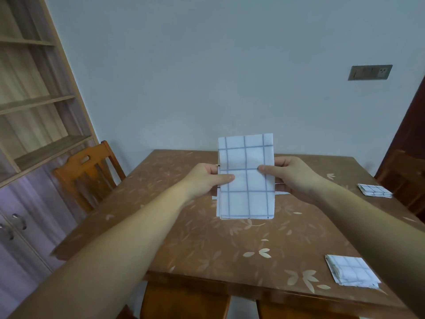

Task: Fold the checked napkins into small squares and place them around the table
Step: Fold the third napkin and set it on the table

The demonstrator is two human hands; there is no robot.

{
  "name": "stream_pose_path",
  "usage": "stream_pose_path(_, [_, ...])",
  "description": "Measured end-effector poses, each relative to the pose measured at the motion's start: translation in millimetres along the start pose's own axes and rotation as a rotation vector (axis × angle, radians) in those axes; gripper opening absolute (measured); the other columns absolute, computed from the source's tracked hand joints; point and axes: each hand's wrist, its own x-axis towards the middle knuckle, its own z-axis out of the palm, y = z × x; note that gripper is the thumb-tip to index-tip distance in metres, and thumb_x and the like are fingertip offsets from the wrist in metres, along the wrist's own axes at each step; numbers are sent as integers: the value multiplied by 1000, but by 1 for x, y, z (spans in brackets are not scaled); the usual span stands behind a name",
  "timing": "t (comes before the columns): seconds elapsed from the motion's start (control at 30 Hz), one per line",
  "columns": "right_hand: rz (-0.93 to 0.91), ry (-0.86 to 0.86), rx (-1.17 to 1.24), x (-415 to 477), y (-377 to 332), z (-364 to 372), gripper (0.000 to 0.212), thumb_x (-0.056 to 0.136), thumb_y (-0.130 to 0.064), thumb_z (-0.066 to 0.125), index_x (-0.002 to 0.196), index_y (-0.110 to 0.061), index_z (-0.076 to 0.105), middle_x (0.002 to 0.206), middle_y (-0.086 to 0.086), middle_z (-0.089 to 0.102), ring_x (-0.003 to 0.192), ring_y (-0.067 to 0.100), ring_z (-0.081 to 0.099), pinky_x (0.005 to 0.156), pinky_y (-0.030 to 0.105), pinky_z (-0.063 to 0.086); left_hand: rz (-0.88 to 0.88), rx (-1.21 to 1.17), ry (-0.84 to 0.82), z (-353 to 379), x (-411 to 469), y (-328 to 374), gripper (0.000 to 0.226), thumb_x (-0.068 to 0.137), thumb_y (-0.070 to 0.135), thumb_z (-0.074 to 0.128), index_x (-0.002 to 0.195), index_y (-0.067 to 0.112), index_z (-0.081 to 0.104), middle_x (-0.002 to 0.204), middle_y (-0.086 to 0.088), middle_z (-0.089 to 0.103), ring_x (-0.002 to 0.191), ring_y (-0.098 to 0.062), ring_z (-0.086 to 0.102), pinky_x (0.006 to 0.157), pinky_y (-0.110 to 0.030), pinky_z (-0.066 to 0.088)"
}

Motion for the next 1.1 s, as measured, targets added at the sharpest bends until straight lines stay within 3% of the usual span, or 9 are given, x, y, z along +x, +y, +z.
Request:
stream_pose_path(0.1, [12,-46,-109,-3,4,-2,14,92,-18,66,99,-10,75,98,12,77,86,27,73,78,39,58,16,2,16,1,-1,0,11,89,15,68,93,7,74,81,1,76,69,-10,71,56,-20,53])
stream_pose_path(0.17, [12,-121,-206,-9,4,-5,14,93,-19,64,100,-14,75,95,9,77,76,23,71,68,31,56,11,-32,36,1,-2,-1,10,90,15,67,92,8,74,80,1,76,68,-10,71,55,-19,52])
stream_pose_path(0.33, [30,-241,-134,-14,3,-9,24,97,-8,56,87,-17,76,79,-2,73,58,13,61,60,25,52,-9,-119,54,0,-1,-4,13,94,14,62,96,13,75,99,-7,76,96,-24,71,92,-40,54])
stream_pose_path(0.53, [73,-199,107,-9,7,-12,30,98,-6,50,112,-21,72,102,8,72,76,21,68,63,27,57,-26,-300,50,5,-2,-2,23,96,5,54,108,16,70,111,-7,72,108,-29,66,97,-47,51])
stream_pose_path(0.67, [121,-159,220,-5,7,-12,35,94,-3,44,117,-10,70,108,17,66,86,30,63,69,32,56,-10,-363,27,8,-3,0,20,95,2,53,105,10,68,99,-7,74,91,-25,70,83,-39,57])
stream_pose_path(0.8, [183,-68,392,-5,7,-11,29,93,-3,44,93,-10,71,82,8,68,63,18,64,55,25,56,2,-349,-43,10,-5,5,29,96,-1,48,92,15,72,83,-5,74,74,-20,70,65,-31,60])
stream_pose_path(0.93, [151,-58,345,-7,5,-12,32,90,-2,44,71,-15,66,76,5,66,60,20,61,53,25,52,-9,-330,-91,9,-6,6,47,96,-5,42,70,19,72,80,-8,67,65,-20,65,58,-29,57])
stream_pose_path(1.03, [132,-8,238,-7,4,-10,39,86,1,39,64,-17,65,74,7,59,61,23,54,53,27,48,-30,-269,-104,9,-9,9,34,96,-3,41,80,15,65,67,-1,65,51,-14,61,54,-26,52])
stream_pose_path(1.1, [128,23,222,-8,3,-9,38,84,1,36,65,-15,64,77,8,60,59,22,58,51,27,49,-36,-240,-86,8,-10,10,35,93,-2,35,81,11,65,65,-1,63,49,-15,59,61,-31,49])
